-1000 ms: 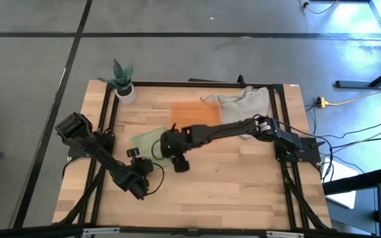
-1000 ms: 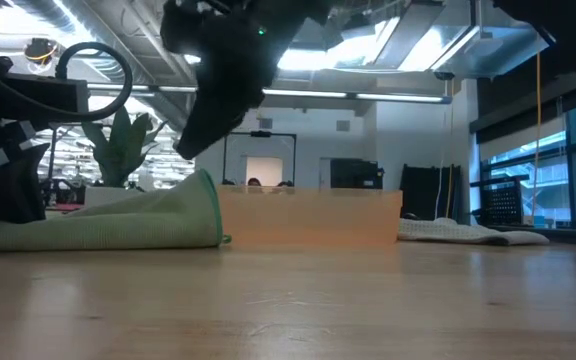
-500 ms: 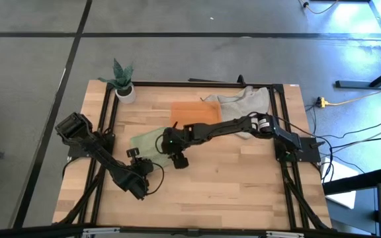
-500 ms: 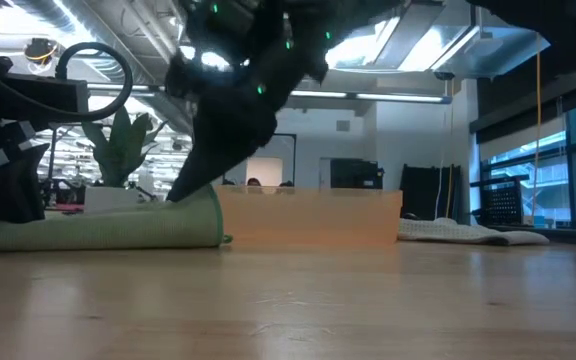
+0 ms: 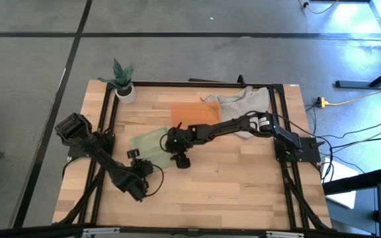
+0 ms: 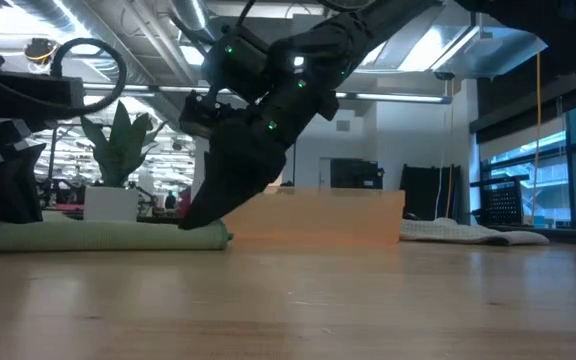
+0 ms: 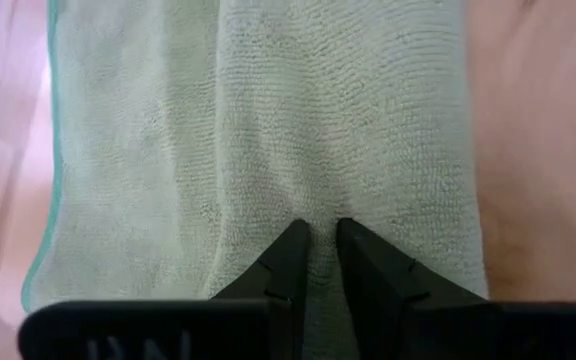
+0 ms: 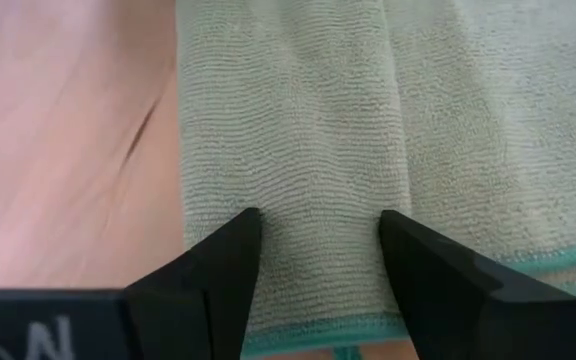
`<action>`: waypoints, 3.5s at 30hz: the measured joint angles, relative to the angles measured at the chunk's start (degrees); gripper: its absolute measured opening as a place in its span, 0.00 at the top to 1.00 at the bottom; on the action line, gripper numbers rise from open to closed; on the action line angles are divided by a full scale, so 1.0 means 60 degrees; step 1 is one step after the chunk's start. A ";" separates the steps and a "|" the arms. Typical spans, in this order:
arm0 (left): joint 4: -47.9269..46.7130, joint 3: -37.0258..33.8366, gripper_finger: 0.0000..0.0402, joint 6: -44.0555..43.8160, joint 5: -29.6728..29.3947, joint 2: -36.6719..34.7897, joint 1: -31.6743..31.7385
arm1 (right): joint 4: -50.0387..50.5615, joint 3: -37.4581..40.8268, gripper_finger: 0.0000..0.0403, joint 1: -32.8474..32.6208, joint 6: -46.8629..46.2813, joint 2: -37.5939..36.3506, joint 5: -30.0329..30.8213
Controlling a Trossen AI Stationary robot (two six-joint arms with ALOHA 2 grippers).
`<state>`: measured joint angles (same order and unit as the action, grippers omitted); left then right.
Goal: Roll microfiber towels into tight, uniform cylinder then place into a basket
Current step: Roll the green microfiber towel
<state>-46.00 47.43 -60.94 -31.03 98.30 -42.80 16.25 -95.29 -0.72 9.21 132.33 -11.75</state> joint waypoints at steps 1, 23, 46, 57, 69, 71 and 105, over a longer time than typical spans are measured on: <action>0.0049 0.0003 0.86 -0.0001 0.0000 0.0000 -0.0070 | -0.0007 0.0000 0.48 -0.0037 0.0007 0.0000 0.0003; 0.0470 0.0575 0.92 0.0520 0.1400 -0.0017 -0.1288 | -0.0233 -0.0186 0.48 -0.0807 0.0571 -0.0105 0.0818; 0.1021 0.0589 0.94 0.0488 0.1050 0.0004 -0.1977 | 0.1136 -0.1300 0.48 -0.2204 0.2213 -0.0419 0.1009; 0.1022 0.0589 0.83 0.0245 0.0914 0.0004 -0.1920 | 0.1118 -0.1300 0.48 -0.2424 0.2211 -0.0419 0.1018; 0.0803 0.0585 0.79 0.0238 0.0952 -0.0174 -0.1909 | 0.0882 -0.1300 0.48 -0.2476 0.2153 -0.0419 0.1021; 0.0707 0.0575 0.79 0.0264 0.0987 -0.0387 -0.1912 | 0.0749 -0.1300 0.48 -0.2520 0.2154 -0.0419 0.1020; 0.0280 0.0589 0.78 0.0440 0.1177 -0.1275 -0.1931 | -0.0334 -0.1344 0.50 -0.2723 0.2231 0.1089 0.2910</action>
<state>-44.31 50.96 -58.30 -23.97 90.65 -54.39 14.24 -103.35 -17.06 22.60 138.87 5.71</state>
